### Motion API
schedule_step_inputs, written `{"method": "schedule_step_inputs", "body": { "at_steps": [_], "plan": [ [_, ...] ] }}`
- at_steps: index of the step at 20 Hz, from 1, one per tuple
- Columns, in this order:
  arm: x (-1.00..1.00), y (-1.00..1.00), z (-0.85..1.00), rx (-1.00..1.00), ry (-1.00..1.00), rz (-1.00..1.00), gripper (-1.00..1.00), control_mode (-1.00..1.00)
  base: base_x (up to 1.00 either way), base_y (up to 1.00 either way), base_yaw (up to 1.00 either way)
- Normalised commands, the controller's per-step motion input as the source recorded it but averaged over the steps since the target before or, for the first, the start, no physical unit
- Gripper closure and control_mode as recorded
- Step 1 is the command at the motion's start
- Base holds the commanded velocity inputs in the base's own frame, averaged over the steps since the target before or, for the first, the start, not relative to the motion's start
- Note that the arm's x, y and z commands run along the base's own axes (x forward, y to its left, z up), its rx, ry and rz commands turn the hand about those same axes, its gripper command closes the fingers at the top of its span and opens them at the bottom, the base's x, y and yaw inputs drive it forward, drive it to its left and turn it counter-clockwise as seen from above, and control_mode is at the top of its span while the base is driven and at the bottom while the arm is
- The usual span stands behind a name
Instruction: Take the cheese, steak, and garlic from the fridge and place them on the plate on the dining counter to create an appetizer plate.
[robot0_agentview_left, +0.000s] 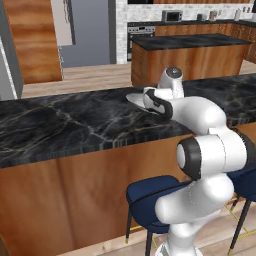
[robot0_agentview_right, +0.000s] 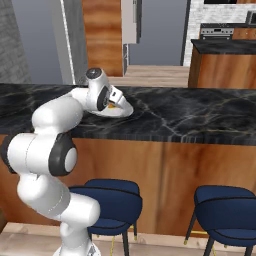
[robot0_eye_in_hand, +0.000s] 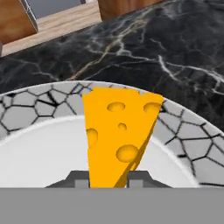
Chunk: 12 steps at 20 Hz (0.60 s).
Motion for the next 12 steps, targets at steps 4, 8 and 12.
{"method": "schedule_step_inputs", "body": {
  "at_steps": [4, 8, 12],
  "plan": [
    [0.38, 0.00, -0.26, 0.00, 0.03, 0.00, 1.00, -1.00, 0.00, 0.00, 0.00],
    [0.00, 0.08, -0.23, -0.02, 0.00, 0.00, -1.00, -1.00, 0.00, 0.00, 0.00],
    [-0.36, 0.03, -0.03, -0.04, -0.02, 0.00, -1.00, -1.00, 0.00, 0.00, 0.00]
  ]
}}
